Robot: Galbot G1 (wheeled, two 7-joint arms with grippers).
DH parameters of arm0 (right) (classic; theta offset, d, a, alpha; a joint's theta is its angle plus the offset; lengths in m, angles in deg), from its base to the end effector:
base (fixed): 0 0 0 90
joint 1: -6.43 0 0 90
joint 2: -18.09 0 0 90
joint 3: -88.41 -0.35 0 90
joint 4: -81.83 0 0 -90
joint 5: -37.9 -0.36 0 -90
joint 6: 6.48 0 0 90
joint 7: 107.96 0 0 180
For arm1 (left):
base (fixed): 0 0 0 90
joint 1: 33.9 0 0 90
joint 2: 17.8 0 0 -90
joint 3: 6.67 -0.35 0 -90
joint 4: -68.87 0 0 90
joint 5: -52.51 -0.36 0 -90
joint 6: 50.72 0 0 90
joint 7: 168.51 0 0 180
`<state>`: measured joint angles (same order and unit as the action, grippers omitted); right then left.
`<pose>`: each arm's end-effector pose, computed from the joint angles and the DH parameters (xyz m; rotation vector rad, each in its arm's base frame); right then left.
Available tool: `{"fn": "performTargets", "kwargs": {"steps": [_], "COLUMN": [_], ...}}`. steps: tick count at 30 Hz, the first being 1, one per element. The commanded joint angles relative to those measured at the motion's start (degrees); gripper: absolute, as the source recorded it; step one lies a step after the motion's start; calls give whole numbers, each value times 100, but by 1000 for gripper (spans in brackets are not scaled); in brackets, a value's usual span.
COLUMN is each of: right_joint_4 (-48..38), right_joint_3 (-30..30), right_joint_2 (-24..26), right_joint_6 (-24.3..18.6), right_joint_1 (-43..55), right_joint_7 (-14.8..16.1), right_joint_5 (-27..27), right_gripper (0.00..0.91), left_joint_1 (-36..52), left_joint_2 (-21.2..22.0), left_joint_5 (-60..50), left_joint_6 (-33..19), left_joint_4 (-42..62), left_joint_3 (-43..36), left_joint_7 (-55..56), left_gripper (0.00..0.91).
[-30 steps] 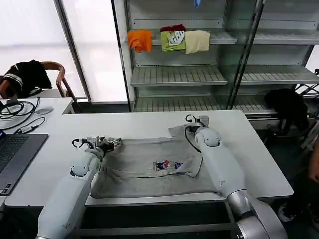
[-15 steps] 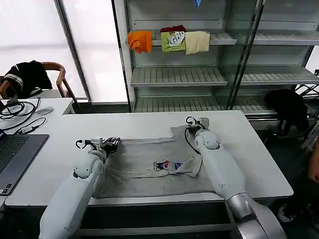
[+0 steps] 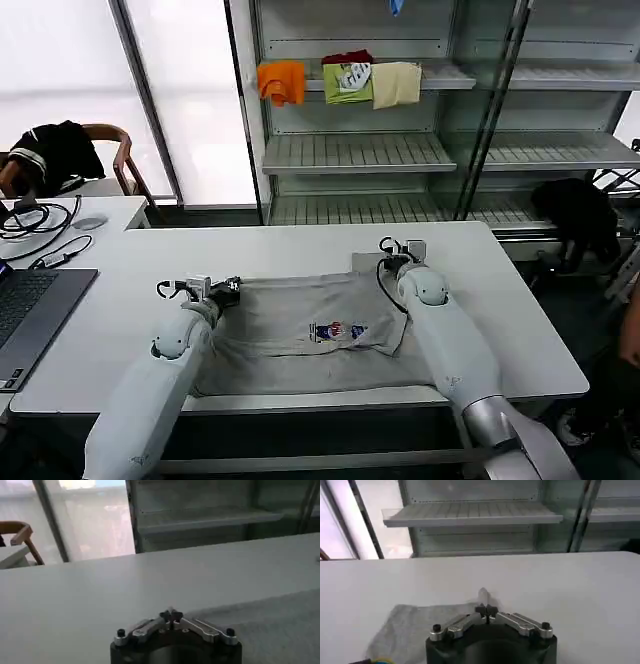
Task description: Fold and organize the clothes.
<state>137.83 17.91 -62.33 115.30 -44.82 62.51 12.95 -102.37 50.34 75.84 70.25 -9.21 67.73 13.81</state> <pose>0.5701 0.0065 -0.2608 0.0565 -2.6016 -0.0022 0.4731 0.0701 -0.2747 -0.1544 -2.6773 -0.1200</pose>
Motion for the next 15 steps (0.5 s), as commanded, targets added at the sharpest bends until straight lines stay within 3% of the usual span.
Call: {"fn": "performTargets", "kwargs": {"steps": [1,15], "right_joint_4": [353,2110], "right_joint_3": [-23,-190], "right_joint_2": [19,105], "right_joint_6": [-7,66], "right_joint_1": [-52,-548], "right_joint_7": [15,-61], "right_joint_5": [-12,-68], "right_gripper": [0,0], "left_joint_1": [-5,-332], "left_joint_2": [-1,-209], "left_joint_5": [3,60], "left_joint_6": [-209,-409], "left_joint_4": [-75,-720], "left_joint_3": [41,218], "left_joint_7": [6,0], "left_gripper": [10,10]}}
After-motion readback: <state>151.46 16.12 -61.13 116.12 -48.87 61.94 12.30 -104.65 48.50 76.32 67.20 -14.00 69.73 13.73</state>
